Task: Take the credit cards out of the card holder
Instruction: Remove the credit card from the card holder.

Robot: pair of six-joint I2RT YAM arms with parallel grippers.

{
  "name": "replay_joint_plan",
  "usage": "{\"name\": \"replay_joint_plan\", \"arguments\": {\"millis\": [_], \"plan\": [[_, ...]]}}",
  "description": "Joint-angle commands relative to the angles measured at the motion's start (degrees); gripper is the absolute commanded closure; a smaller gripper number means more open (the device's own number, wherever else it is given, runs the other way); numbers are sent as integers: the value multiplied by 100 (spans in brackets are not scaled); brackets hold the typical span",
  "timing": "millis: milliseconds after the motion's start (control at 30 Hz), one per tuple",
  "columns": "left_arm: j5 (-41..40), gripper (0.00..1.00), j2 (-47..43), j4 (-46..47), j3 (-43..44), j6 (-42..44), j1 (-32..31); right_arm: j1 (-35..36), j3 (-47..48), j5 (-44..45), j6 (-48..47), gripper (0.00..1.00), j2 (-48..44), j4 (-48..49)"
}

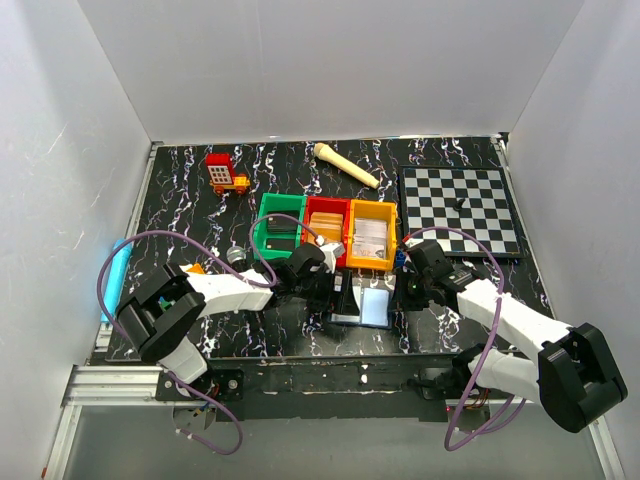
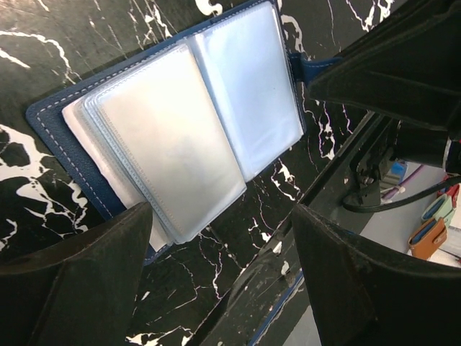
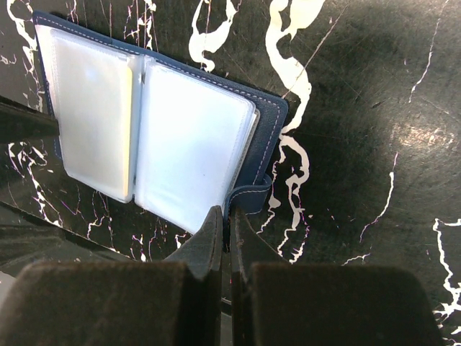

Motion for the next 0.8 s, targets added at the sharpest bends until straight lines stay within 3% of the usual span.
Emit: {"name": "replay_joint_plan", "arguments": {"millis": [0,533,767], "plan": [[273,23,-127,231,205,119,-105,-2,-46,-69,-28,99,8,107],[352,22,-188,188,443,181,-237,7,-55,-60,-37,99,-9,107],[-262,22,-530,-313,294,251,-237,-2,-29,-34,-2,99,-53,28]]}}
